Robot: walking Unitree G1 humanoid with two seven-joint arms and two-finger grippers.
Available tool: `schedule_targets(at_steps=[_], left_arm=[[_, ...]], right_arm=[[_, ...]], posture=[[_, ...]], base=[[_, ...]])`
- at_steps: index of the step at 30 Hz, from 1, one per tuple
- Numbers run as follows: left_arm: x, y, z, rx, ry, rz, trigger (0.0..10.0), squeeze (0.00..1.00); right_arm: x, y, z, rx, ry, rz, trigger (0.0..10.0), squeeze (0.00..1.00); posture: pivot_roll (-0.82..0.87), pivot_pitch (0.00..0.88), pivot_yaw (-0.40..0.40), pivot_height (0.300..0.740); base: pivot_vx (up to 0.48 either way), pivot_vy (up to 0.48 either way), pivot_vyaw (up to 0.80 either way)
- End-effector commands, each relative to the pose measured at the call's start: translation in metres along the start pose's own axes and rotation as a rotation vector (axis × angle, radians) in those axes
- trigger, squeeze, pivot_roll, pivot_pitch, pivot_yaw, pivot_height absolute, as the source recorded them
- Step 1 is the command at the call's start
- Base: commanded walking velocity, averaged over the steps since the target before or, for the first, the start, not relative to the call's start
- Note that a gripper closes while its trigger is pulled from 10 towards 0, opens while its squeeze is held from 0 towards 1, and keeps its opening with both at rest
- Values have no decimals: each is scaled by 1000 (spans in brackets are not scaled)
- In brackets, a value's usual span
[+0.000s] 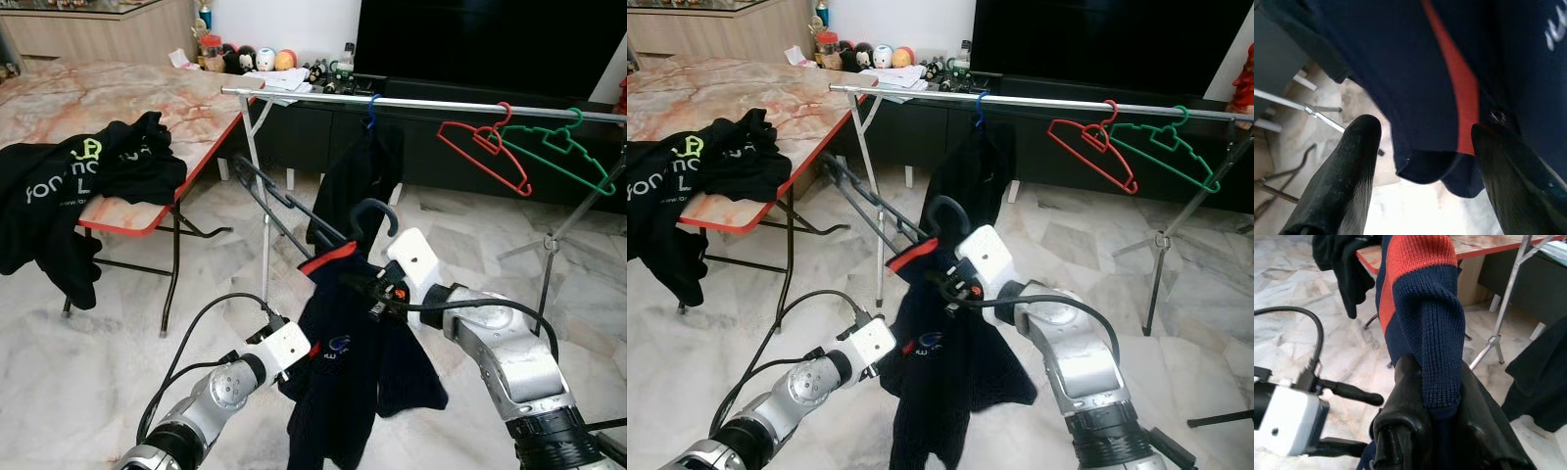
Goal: Hang hanger
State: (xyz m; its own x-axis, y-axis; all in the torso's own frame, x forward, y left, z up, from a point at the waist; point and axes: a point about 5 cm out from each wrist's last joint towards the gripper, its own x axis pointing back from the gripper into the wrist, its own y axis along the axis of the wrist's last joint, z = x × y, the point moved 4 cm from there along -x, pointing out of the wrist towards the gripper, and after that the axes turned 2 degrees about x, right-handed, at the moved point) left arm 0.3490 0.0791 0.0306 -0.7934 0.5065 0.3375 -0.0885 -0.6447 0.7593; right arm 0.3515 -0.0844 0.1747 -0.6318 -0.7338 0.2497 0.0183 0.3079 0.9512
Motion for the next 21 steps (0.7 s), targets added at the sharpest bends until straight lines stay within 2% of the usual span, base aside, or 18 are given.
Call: schedule_targets(at_steps=[1, 6, 10, 12, 17, 21], left_arm=[[1, -4, 0, -65, 2, 13, 10000, 0], [1, -9, 7, -157, 62, 35, 10000, 0], [4, -14, 16, -166, 112, 56, 10000, 0], [5, -18, 20, -207, 134, 77, 10000, 0], [7, -26, 24, -281, 164, 124, 10000, 0], [8, -28, 23, -286, 161, 129, 10000, 0]], right_arm=[[-2, 27, 12, 34, 50, -81, 0, 0], [-1, 35, 24, 59, 101, -99, 0, 0], [1, 34, 24, 70, 110, -93, 0, 0], [3, 36, 26, 80, 124, -94, 0, 0], [8, 35, 26, 98, 138, -88, 0, 0], [9, 35, 25, 103, 134, -85, 0, 0]], posture=[[-30, 76, -32, 740], [-30, 75, -34, 740], [-32, 74, -35, 740], [-33, 75, -34, 740], [-34, 74, -34, 740], [-39, 73, -33, 740]], base=[[0, 0, 0], [0, 0, 0], [0, 0, 0], [0, 0, 0], [0, 0, 0], [0, 0, 0]])
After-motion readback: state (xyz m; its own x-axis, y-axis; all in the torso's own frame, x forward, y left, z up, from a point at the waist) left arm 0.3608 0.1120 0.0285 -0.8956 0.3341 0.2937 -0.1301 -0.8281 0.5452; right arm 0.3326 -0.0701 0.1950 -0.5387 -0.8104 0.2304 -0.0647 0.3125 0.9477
